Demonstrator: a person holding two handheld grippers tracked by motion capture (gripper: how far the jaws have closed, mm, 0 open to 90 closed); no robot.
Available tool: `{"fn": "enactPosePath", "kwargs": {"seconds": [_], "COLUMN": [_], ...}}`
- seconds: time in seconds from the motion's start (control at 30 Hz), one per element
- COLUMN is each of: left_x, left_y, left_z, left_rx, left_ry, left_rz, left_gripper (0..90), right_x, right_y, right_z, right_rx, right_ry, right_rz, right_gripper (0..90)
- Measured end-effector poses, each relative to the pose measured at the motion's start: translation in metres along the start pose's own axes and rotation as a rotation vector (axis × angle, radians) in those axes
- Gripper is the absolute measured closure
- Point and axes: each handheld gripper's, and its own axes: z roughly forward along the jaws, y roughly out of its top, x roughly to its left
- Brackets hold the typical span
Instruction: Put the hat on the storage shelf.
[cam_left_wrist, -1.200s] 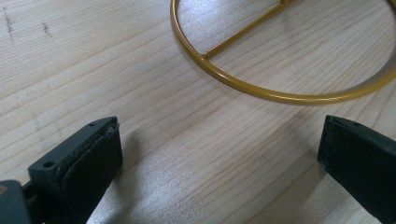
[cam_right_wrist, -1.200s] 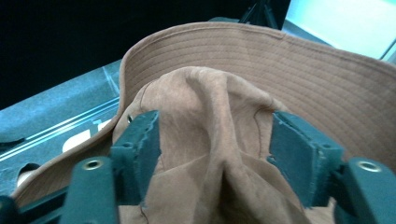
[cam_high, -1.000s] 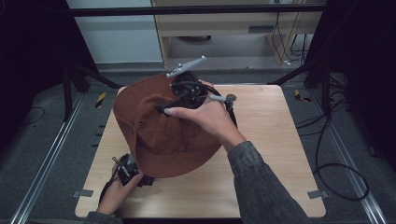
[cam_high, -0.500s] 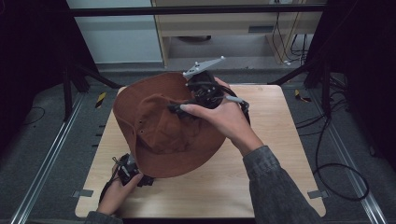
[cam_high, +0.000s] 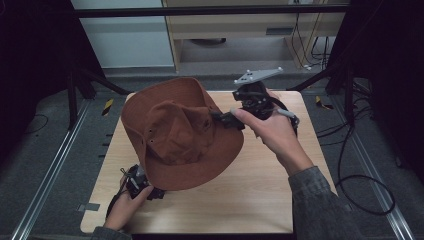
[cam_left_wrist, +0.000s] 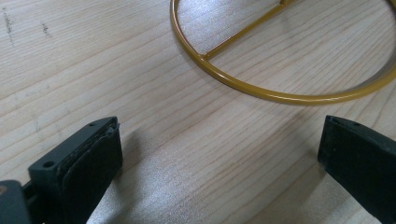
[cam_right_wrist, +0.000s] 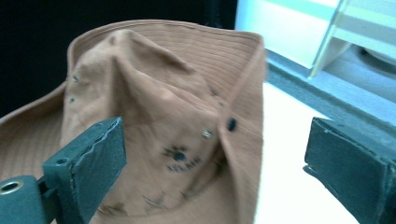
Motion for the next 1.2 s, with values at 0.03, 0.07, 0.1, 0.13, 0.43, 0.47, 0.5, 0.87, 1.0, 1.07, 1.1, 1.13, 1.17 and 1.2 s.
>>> {"fn": "enactPosePath", "kwargs": {"seconds": [0.03,0.07,0.1,0.13,0.43,0.47,0.5,0.87,1.0,1.07,1.1,1.13,1.17,1.2], "left_x": [0.0,0.0,0.0,0.0,-0.001,-0.001,-0.001,-0.001,-0.001,-0.001,-0.001,-0.001,-0.001,-0.001], "left_y": [0.0,0.0,0.0,0.0,0.0,0.0,0.0,0.0,0.0,0.0,0.0,0.0,0.0,0.0], "left_z": [0.0,0.0,0.0,0.0,0.0,0.0,0.0,0.0,0.0,0.0,0.0,0.0,0.0,0.0], "left_rx": [0.0,-0.001,-0.001,-0.001,-0.001,-0.001,0.002,0.003,0.002,0.002,0.002,0.002,0.002,0.002], "left_ry": [0.0,0.001,0.0,0.001,0.002,0.001,0.0,0.001,0.001,0.001,0.001,0.0,0.001,0.002], "left_rz": [0.0,0.0,0.0,0.0,0.0,-0.002,0.001,0.001,0.001,0.001,0.001,0.0,-0.001,-0.002], "left_gripper": [0.0,0.0,0.0,0.0,0.0,0.0,0.0,0.0,0.0,0.0,0.0,0.0,0.0,0.0], "right_x": [-0.003,-0.006,-0.009,-0.013,-0.039,-0.042,-0.045,-0.069,-0.069,-0.068,-0.068,-0.067,-0.066,-0.065], "right_y": [-0.003,-0.005,-0.008,-0.011,-0.042,-0.047,-0.052,-0.117,-0.142,-0.156,-0.163,-0.17,-0.177,-0.184], "right_z": [-0.004,-0.007,-0.011,-0.015,-0.049,-0.052,-0.055,-0.059,-0.053,-0.047,-0.045,-0.042,-0.039,-0.036], "right_rx": [-0.006,-0.009,-0.012,-0.016,-0.061,-0.062,-0.059,-0.003,0.03,0.049,0.055,0.063,0.074,0.081], "right_ry": [-0.004,-0.009,-0.018,-0.025,-0.125,-0.131,-0.139,-0.199,-0.203,-0.208,-0.211,-0.208,-0.2,-0.197], "right_rz": [0.004,0.008,0.014,0.02,0.072,0.082,0.084,0.163,0.181,0.188,0.189,0.192,0.208,0.213], "right_gripper": [5.7,5.7,5.7,5.9,8.4,8.9,9.3,9.0,10.2,10.2,10.2,10.1,9.7,9.6]}}
